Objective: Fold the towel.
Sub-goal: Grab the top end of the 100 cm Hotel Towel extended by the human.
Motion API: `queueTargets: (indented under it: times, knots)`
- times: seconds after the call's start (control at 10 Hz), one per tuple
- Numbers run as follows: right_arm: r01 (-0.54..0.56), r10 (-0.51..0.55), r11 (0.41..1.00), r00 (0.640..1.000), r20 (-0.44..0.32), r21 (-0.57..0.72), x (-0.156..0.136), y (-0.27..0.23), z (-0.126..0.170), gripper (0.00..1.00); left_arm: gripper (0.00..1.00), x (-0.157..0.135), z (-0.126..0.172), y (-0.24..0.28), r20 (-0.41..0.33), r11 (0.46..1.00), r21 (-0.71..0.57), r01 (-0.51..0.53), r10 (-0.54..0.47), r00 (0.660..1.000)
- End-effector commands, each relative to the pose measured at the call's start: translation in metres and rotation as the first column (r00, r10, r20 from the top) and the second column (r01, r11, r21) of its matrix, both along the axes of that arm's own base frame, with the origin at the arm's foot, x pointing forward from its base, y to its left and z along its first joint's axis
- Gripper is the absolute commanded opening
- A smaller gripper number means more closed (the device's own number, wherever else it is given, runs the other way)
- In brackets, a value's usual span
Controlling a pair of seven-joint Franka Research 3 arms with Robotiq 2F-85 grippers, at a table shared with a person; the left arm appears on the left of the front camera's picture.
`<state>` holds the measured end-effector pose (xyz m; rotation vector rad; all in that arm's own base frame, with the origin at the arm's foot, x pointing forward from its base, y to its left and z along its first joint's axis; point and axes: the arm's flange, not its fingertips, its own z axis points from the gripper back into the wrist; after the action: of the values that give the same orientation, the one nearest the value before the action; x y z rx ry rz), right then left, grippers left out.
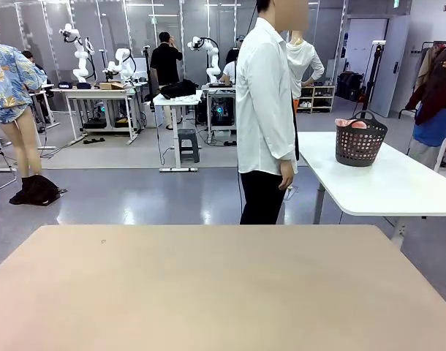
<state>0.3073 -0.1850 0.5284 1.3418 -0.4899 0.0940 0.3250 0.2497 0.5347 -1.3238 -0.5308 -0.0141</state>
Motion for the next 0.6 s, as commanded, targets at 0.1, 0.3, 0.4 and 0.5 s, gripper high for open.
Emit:
queueTargets:
  times: [0.1,0.3,0.4,0.5]
  knots:
    - [0.050,-0.054,0.996,0.997,0.062,0.068,-0.015,-0.023,-0.009,1.00,1.00,-0.006,-0.016,0.047,-0.027,0.998,-0.046,-0.033,0.031,0.999]
    - [0.083,-0.087,0.994,0.994,0.060,0.065,-0.020,-0.029,-0.009,1.00,1.00,-0.010,-0.022,0.060,-0.017,0.996,-0.068,-0.065,0.064,0.998]
    - [0.114,-0.115,0.993,0.992,0.045,0.022,-0.016,-0.027,-0.013,1.00,1.00,-0.008,-0.023,0.056,-0.012,0.995,-0.069,-0.079,0.078,0.997]
    - [0.079,-0.081,0.995,0.996,0.033,0.062,-0.023,-0.035,-0.007,1.00,1.00,-0.018,-0.029,0.055,-0.053,0.995,-0.056,-0.077,0.074,0.996]
